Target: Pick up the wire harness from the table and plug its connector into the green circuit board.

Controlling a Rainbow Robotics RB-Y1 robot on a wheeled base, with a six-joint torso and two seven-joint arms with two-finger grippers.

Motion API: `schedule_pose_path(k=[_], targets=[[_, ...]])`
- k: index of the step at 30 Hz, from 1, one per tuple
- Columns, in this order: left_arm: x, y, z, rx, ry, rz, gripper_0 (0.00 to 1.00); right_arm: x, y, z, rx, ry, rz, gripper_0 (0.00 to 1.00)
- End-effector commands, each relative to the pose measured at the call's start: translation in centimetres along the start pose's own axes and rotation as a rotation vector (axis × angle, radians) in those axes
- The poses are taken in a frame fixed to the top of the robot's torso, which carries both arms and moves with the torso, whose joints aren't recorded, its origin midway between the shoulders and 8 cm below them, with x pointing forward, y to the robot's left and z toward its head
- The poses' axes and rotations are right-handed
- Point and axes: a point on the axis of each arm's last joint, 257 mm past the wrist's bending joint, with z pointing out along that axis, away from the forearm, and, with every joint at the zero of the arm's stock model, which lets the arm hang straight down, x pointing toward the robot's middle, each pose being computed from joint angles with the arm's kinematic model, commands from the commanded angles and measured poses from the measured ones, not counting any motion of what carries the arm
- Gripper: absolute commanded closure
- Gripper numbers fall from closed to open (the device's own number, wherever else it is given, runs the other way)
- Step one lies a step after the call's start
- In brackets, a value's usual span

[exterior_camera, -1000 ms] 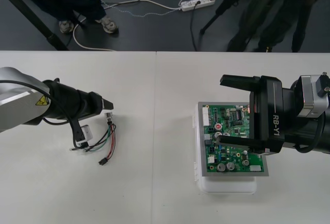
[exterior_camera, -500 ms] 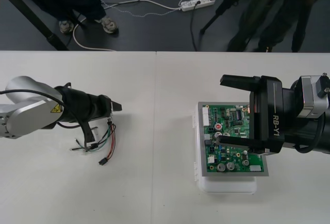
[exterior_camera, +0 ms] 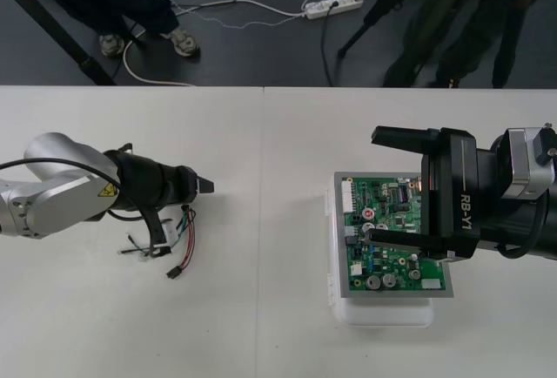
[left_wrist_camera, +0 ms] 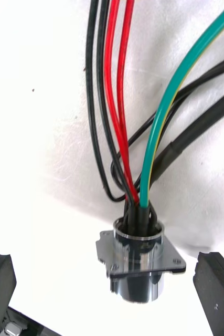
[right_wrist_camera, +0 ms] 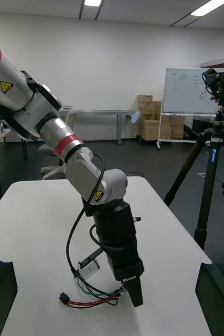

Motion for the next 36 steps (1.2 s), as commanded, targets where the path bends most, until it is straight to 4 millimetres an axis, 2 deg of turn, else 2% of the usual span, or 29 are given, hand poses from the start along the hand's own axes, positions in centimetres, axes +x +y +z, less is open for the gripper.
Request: schedule_pose_path(k=[1, 7, 14, 15, 16, 18, 26, 36], targets=[[2.3, 1.8, 0.6, -0.030, 0.064, 0.143, 0.00, -0.4, 0.8, 0.5, -0.013, -0.003, -0.046, 0.00], [2.3, 1.8, 1.4, -0.039, 0.086, 0.166, 0.00, -0.5, 0.9, 0.7, -0.015, -0.011, -0.046, 0.00], [2.2, 2.0, 1.5, -0.043, 0.088, 0.168, 0.00, -0.6, 0.9, 0.9, -0.013, -0.015, -0.042, 0.00], [2.3, 2.0, 1.5, -0.043, 0.089, 0.168, 0.03, -0.5, 0.8, 0.9, -0.012, -0.016, -0.040, 0.00], [2.3, 1.9, 1.5, -0.042, 0.089, 0.168, 0.12, -0.5, 0.8, 0.9, -0.012, -0.016, -0.040, 0.00], [2.3, 1.9, 1.5, -0.042, 0.089, 0.167, 0.20, -0.5, 0.8, 0.9, -0.013, -0.014, -0.040, 0.00], [2.1, 1.3, 1.1, -0.036, 0.084, 0.160, 0.21, -0.5, 0.8, 0.9, -0.012, -0.016, -0.040, 0.00], [0.2, 1.2, 0.1, -0.052, 0.059, 0.178, 0.21, -0.5, 0.9, 0.9, -0.012, -0.017, -0.034, 0.00]])
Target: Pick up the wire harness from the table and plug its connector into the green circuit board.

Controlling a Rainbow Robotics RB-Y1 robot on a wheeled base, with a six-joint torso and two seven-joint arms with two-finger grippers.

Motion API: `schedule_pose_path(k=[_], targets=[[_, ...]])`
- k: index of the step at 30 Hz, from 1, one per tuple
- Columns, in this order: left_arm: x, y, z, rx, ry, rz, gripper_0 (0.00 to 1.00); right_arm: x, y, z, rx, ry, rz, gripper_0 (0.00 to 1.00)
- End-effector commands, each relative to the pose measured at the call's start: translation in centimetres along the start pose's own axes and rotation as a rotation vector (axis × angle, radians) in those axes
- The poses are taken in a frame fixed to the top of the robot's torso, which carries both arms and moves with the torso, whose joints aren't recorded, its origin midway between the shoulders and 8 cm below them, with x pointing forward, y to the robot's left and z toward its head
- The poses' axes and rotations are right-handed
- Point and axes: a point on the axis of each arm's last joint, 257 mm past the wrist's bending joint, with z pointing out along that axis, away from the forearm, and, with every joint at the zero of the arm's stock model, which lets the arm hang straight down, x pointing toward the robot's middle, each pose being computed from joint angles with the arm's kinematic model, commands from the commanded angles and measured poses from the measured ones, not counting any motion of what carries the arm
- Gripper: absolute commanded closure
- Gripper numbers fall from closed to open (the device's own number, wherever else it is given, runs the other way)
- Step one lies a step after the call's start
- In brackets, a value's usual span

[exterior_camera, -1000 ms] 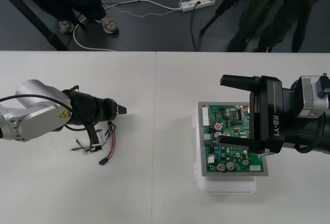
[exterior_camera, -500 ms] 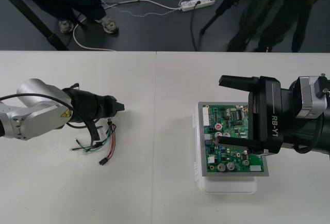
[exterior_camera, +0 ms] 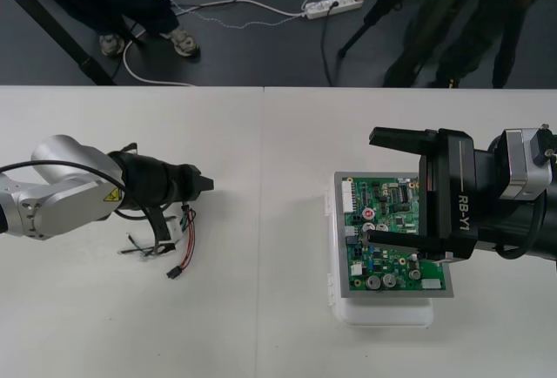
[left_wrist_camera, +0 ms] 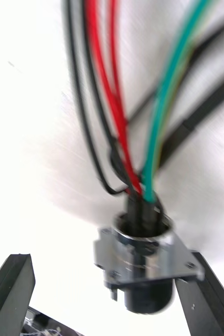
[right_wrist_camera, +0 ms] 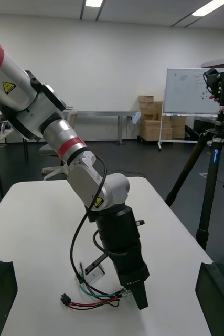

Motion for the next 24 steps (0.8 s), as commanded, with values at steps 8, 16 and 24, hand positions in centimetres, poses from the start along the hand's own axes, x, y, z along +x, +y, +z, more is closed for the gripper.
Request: schedule_pose_path(k=[8, 16, 24], targets=[[-1.2, 0.1, -0.8, -0.025, 0.004, 0.133, 0.21, -0.5, 0.7, 0.7, -0.007, -0.013, -0.037, 0.00], [-1.3, -0.5, -0.8, -0.015, 0.003, 0.147, 0.21, -0.5, 0.7, 0.7, -0.007, -0.013, -0.036, 0.00], [-1.5, -1.0, -0.9, -0.006, 0.002, 0.158, 0.21, -0.5, 0.7, 0.7, -0.007, -0.013, -0.036, 0.00]])
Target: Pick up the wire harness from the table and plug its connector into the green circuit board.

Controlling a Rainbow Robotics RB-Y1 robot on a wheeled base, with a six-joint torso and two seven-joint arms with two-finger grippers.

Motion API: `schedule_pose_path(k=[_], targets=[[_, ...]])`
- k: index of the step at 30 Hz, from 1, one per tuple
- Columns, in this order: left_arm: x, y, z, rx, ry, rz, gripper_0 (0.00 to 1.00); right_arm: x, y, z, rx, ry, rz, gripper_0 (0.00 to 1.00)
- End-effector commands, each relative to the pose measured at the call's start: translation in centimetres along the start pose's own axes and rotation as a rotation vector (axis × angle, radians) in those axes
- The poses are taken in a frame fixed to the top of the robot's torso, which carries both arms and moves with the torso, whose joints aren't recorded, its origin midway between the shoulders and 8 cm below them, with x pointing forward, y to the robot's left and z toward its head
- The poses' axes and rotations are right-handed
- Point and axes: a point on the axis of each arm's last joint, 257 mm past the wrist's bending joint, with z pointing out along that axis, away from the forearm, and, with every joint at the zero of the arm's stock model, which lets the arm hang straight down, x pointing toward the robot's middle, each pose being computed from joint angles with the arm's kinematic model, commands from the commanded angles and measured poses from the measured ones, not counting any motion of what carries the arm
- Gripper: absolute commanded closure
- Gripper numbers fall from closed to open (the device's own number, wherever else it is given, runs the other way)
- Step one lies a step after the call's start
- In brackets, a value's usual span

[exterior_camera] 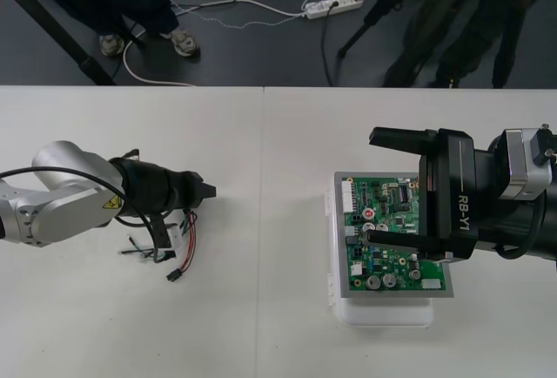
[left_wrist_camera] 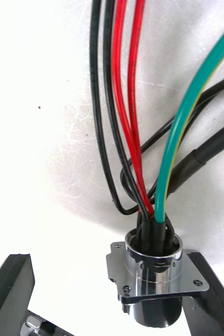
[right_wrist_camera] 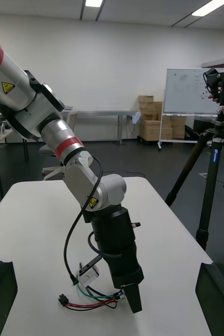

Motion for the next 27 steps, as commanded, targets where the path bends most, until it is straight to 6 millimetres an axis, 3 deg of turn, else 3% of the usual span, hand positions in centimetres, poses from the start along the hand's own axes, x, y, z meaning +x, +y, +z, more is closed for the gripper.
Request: schedule_pose_path(k=[1, 8, 11, 13, 14, 16, 18, 27], targets=[[-0.20, -1.55, -0.88, 0.010, 0.020, 0.150, 0.21, -0.52, 0.72, 0.70, -0.008, -0.013, -0.036, 0.00], [-0.81, -1.84, -0.78, 0.012, 0.012, 0.151, 0.22, -0.56, 0.73, 0.70, -0.008, -0.014, -0.032, 0.00], [-0.99, -1.92, -0.75, 0.013, 0.010, 0.153, 0.33, -0.56, 0.73, 0.70, -0.008, -0.014, -0.032, 0.00], [-0.99, -1.92, -0.75, 0.013, 0.010, 0.158, 0.58, -0.56, 0.73, 0.70, -0.008, -0.014, -0.031, 0.00], [-1.02, -1.95, -0.75, 0.014, 0.008, 0.160, 0.76, -0.52, 0.72, 0.70, -0.008, -0.013, -0.031, 0.00], [-0.98, -1.93, -0.75, 0.013, 0.010, 0.166, 0.94, -0.52, 0.72, 0.70, -0.008, -0.013, -0.033, 0.00], [-0.98, -1.93, -0.75, 0.013, 0.010, 0.169, 1.00, -0.52, 0.72, 0.70, -0.008, -0.013, -0.031, 0.00], [-1.04, -2.00, -0.74, 0.015, 0.009, 0.178, 1.00, -0.56, 0.73, 0.70, -0.008, -0.014, -0.032, 0.00]])
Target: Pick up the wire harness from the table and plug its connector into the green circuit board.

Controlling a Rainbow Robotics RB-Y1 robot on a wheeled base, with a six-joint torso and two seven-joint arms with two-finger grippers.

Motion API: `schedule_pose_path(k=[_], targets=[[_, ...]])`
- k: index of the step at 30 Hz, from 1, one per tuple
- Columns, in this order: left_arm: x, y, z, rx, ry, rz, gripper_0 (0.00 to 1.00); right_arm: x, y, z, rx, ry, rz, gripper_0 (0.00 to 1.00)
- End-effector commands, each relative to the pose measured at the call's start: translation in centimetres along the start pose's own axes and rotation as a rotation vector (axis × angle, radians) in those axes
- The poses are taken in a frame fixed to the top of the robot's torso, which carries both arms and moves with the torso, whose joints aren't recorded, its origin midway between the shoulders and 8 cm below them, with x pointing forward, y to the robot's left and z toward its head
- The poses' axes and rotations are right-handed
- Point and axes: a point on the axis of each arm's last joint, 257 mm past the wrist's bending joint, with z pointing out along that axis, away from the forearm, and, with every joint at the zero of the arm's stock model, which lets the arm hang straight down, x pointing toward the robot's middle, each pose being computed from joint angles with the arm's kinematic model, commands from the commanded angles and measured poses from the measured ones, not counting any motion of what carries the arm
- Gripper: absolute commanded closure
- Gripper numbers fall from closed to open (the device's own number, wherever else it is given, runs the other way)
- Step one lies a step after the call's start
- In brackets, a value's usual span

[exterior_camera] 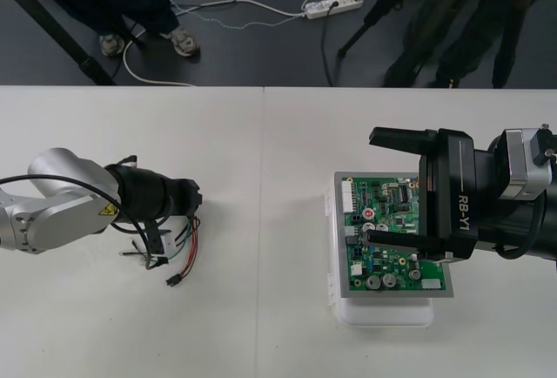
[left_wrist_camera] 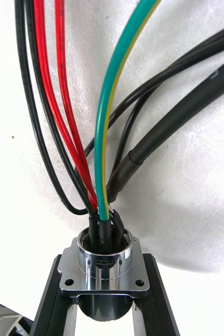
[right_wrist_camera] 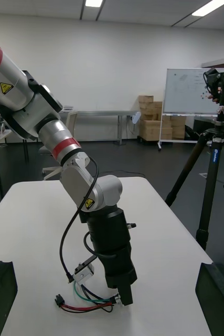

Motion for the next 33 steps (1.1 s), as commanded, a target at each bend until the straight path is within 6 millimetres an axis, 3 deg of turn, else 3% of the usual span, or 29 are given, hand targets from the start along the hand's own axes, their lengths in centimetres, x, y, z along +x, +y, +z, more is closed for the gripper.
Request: schedule_pose_path(k=[1, 19, 33], targets=[[0.1, -1.0, -0.7, 0.005, 0.020, 0.117, 1.00, -0.6, 0.7, 0.7, -0.009, -0.015, -0.034, 0.00], [4.4, 0.5, -2.0, -0.037, 0.104, 0.041, 1.00, -0.6, 0.7, 0.7, -0.008, -0.014, -0.031, 0.00], [7.5, 3.4, -6.3, -0.040, -0.012, -0.111, 1.00, -0.6, 0.7, 0.7, -0.008, -0.016, -0.026, 0.00]])
